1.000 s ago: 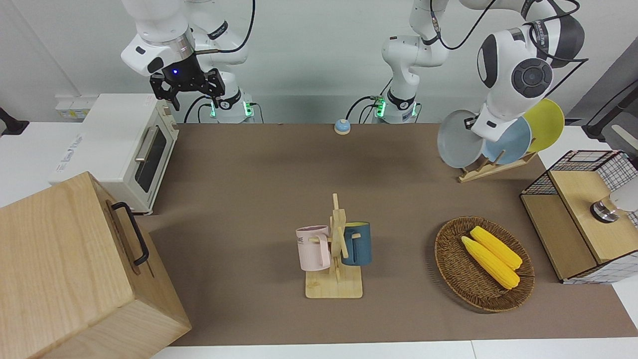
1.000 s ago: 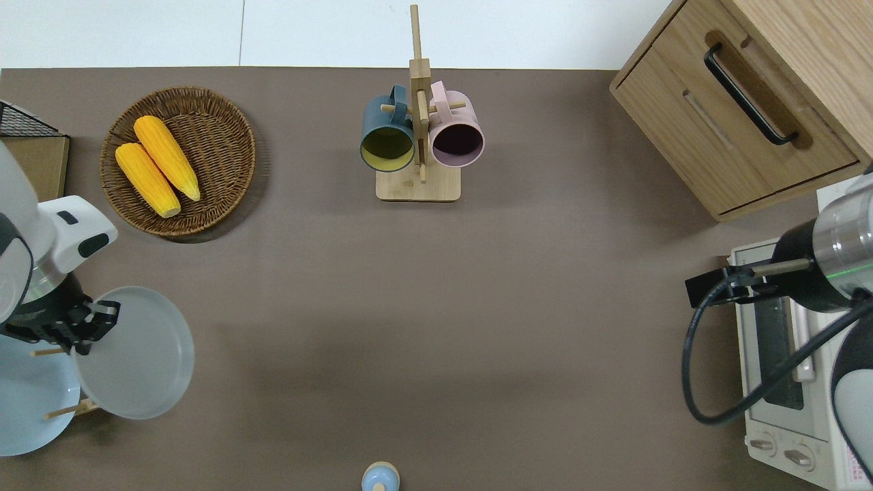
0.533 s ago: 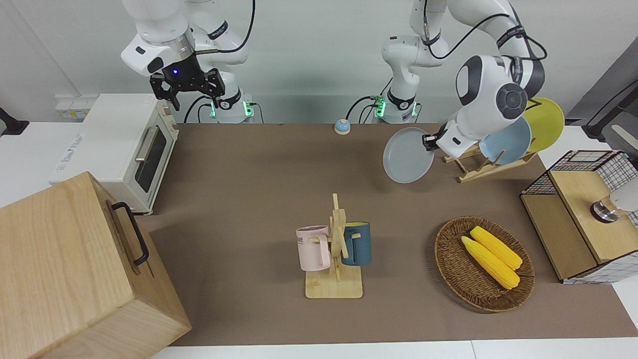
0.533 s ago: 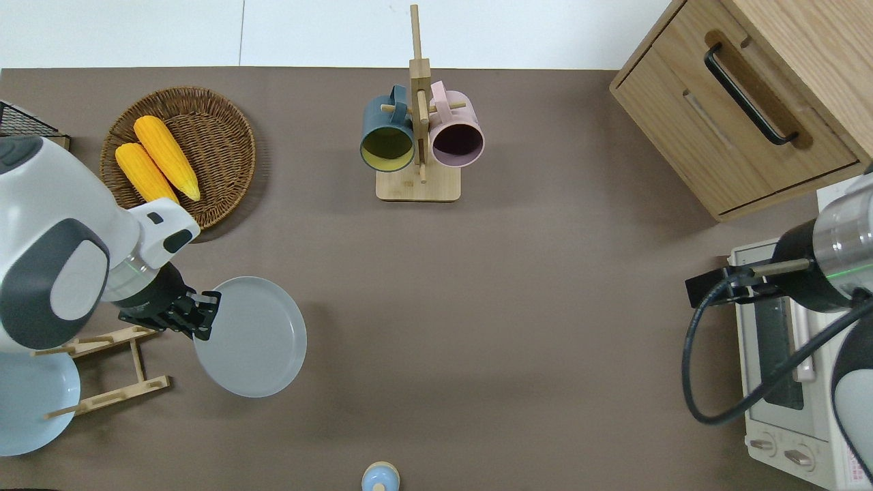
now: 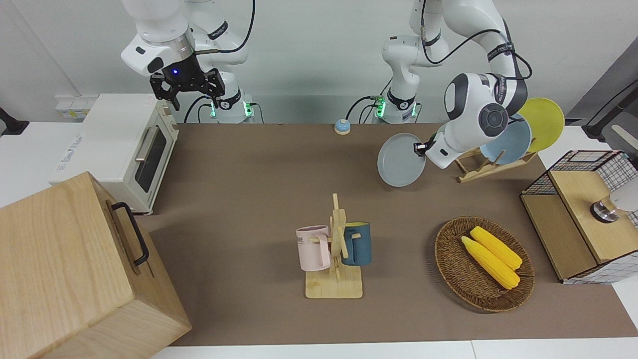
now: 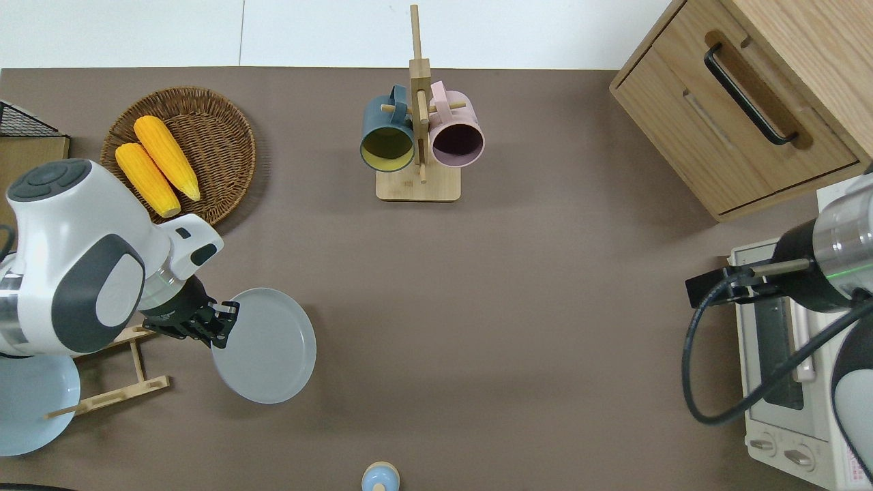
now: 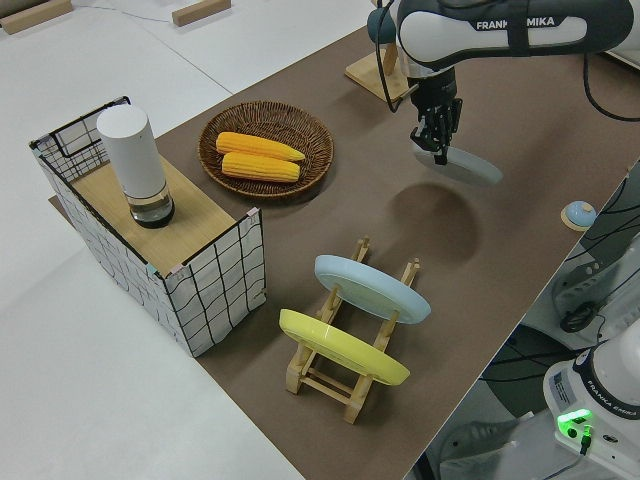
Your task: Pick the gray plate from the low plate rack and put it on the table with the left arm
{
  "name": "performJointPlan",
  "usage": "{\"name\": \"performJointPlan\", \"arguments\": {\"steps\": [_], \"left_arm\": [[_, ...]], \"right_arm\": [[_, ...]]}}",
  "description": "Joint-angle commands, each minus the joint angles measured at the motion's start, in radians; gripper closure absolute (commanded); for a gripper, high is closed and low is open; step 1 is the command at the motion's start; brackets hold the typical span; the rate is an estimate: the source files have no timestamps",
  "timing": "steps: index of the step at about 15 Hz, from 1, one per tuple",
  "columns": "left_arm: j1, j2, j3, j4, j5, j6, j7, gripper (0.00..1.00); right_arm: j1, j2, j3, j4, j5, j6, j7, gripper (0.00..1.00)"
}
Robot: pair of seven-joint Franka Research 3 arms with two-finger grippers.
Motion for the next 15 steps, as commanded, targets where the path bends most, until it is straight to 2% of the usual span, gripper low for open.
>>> {"name": "performJointPlan", "arguments": {"steps": [1, 4, 6, 8, 11, 15], "left_arm": [[0.014, -0.012, 0.005, -0.012, 0.000, 0.016, 0.000, 0.23], [0.014, -0.015, 0.011, 0.014, 0.010, 0.006, -0.001, 0.14], [0.014, -0.022, 0.014, 0.058, 0.033, 0.003, -0.003, 0.02], [0.012, -0.031, 0.014, 0.113, 0.069, -0.003, -0.009, 0.01], [0.005, -0.043, 0.003, 0.248, 0.156, -0.003, -0.093, 0.01], [0.014, -0.055, 0.009, 0.340, 0.144, 0.019, -0.074, 0.01]], "right_arm": [[-0.015, -0.005, 0.007, 0.006, 0.003, -0.015, -0.003, 0.013], [-0.013, -0.005, 0.007, 0.006, 0.003, -0.015, -0.003, 0.011], [-0.015, -0.005, 0.007, 0.006, 0.003, -0.015, -0.003, 0.011], [-0.015, -0.005, 0.007, 0.006, 0.003, -0.015, -0.003, 0.011], [-0.013, -0.005, 0.007, 0.006, 0.003, -0.015, -0.003, 0.013], [-0.013, -0.005, 0.007, 0.006, 0.003, -0.015, -0.003, 0.011]]}}
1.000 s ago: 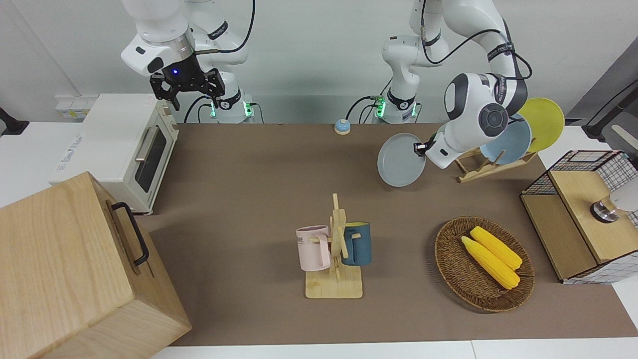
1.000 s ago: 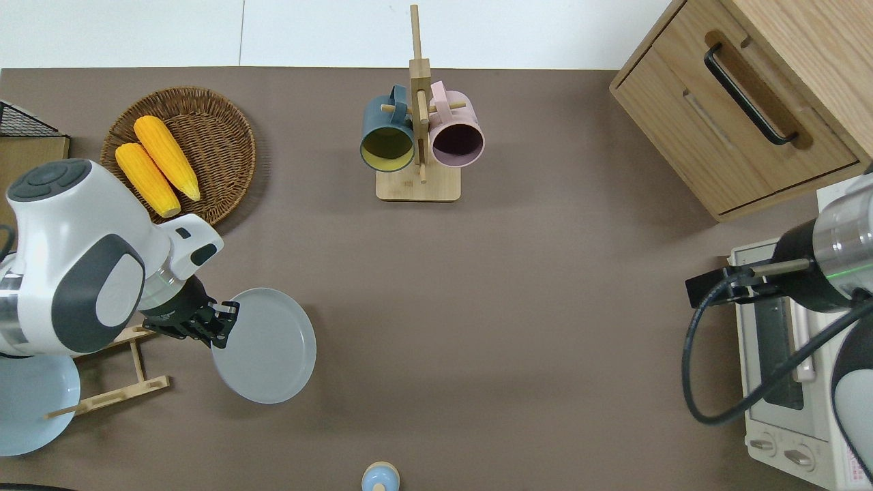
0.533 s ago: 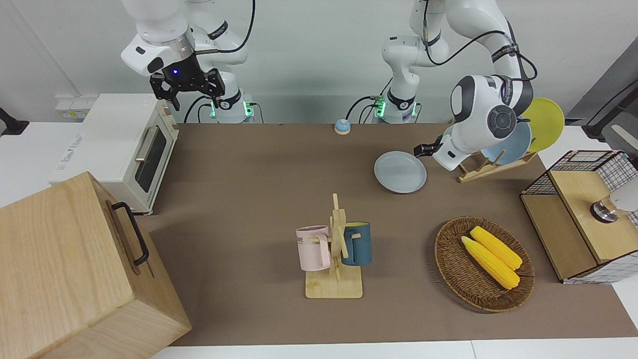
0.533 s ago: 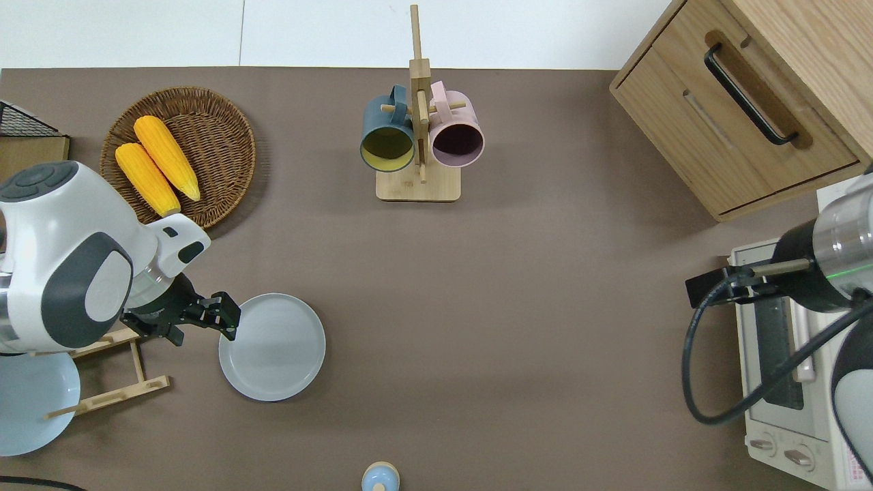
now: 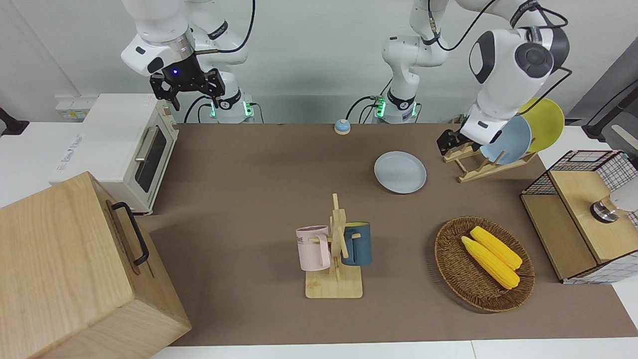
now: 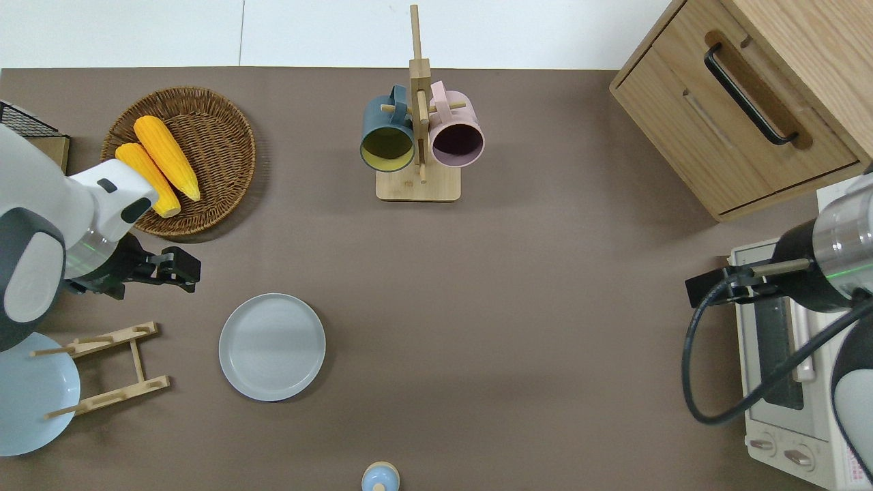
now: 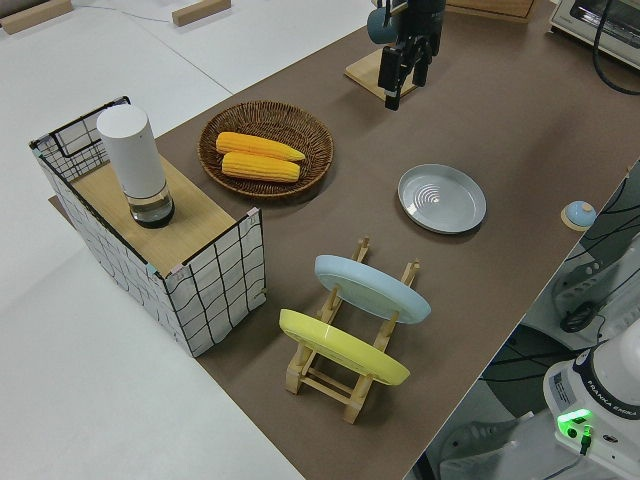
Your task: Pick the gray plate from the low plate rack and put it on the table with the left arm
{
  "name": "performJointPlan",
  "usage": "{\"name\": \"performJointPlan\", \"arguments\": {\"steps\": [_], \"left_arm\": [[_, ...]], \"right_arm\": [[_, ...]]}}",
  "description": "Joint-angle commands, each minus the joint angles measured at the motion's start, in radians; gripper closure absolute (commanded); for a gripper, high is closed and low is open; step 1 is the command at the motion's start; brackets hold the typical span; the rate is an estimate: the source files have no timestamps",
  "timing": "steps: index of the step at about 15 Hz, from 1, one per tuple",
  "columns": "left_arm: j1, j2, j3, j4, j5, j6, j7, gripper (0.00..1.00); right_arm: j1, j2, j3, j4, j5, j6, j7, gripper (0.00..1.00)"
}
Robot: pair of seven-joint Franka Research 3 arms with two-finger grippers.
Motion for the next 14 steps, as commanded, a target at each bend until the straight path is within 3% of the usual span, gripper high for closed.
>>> {"name": "performJointPlan", "arguments": {"steps": [1, 9, 14], "left_arm": [[0.000, 0.000, 0.002, 0.065, 0.011, 0.015, -0.008, 0.01], [0.002, -0.010, 0.010, 0.088, -0.064, 0.045, -0.010, 0.01], [0.000, -0.010, 0.018, 0.087, -0.057, 0.042, -0.019, 0.00]], "right_arm": [[-0.015, -0.005, 0.007, 0.006, 0.003, -0.015, -0.003, 0.011], [-0.015, -0.005, 0.007, 0.006, 0.003, -0.015, -0.003, 0.011], [-0.015, -0.005, 0.007, 0.006, 0.003, -0.015, -0.003, 0.013]]}}
